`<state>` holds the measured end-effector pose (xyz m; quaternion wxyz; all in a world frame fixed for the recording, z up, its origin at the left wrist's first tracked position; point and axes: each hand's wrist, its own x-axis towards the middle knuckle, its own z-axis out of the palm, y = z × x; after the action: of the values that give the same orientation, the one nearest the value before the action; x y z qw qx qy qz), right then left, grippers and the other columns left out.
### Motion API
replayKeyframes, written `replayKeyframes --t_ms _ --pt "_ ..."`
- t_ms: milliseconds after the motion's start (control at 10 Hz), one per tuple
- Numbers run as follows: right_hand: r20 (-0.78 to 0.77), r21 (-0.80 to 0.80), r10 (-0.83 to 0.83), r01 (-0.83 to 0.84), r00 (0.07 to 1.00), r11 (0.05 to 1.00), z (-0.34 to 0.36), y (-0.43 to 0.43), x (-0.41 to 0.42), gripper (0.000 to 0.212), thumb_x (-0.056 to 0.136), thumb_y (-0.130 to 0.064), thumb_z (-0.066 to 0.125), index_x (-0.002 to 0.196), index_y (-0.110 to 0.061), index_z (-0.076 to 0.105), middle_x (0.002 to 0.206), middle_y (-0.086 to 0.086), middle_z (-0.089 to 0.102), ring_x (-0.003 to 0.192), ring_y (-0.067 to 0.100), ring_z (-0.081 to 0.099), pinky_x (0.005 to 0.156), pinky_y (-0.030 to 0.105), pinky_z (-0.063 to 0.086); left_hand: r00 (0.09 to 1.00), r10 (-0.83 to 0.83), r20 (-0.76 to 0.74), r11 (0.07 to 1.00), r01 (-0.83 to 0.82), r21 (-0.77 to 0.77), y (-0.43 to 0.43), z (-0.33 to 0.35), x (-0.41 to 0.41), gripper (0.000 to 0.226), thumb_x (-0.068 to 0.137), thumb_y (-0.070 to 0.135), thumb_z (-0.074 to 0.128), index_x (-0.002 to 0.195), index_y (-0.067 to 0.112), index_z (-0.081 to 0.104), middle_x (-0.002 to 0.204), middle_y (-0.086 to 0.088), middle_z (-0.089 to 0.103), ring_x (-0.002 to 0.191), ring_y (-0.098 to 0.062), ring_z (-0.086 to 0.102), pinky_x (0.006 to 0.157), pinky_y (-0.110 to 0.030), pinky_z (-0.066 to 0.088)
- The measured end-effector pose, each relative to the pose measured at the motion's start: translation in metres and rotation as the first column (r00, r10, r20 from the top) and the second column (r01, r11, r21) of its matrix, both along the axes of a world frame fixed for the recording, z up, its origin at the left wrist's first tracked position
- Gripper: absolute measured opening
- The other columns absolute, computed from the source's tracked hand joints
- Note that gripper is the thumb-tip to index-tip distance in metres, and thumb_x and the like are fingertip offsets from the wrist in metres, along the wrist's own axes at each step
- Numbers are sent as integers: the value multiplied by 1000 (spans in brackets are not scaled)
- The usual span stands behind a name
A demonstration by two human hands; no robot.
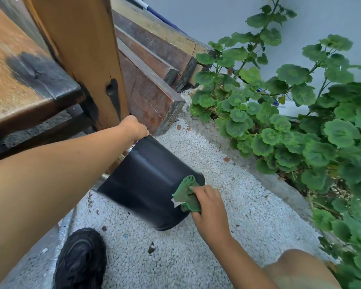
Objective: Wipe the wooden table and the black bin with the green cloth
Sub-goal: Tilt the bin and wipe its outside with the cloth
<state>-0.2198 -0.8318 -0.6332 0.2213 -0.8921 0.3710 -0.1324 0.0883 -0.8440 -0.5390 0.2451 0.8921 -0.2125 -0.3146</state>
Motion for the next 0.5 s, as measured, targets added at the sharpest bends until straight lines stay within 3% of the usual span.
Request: replayKeyframes --t_ms 200,300,400,500 --pt "-68 83 68 -62 995 995 -25 47 -2 49 73 -6 71 111 -33 58 109 -18 51 98 9 44 81 27 43 999 4 33 1000 -5 26 -7 -10 4 39 86 15 68 63 14 36 67 -3 40 85 -29 49 84 -42 49" --pt "-100 141 64 -50 993 989 -39 56 0 44 76 -7 62 112 -33 60 109 -19 53 98 9 46 80 29 45 993 57 -105 994 -65 -83 -8 -12 2 40 89 20 71 68 10 38 65 -6 37 64 -24 41 60 -35 37" --pt "-110 290 73 -39 991 956 -50 66 0 43 81 -7 53 116 -30 65 107 -19 57 98 6 50 83 26 46 951 -5 -309 987 -44 -152 -2 -18 4 36 84 25 78 93 0 54 98 -12 62 86 -27 60 71 -34 39" --pt "-51 580 -45 66 998 812 -39 67 3 35 83 -5 53 102 -30 69 89 -14 64 78 0 59 66 19 48 909 -144 -392 983 84 -166 14 -24 13 101 57 44 87 141 10 42 145 -1 50 131 -26 49 107 -38 37"
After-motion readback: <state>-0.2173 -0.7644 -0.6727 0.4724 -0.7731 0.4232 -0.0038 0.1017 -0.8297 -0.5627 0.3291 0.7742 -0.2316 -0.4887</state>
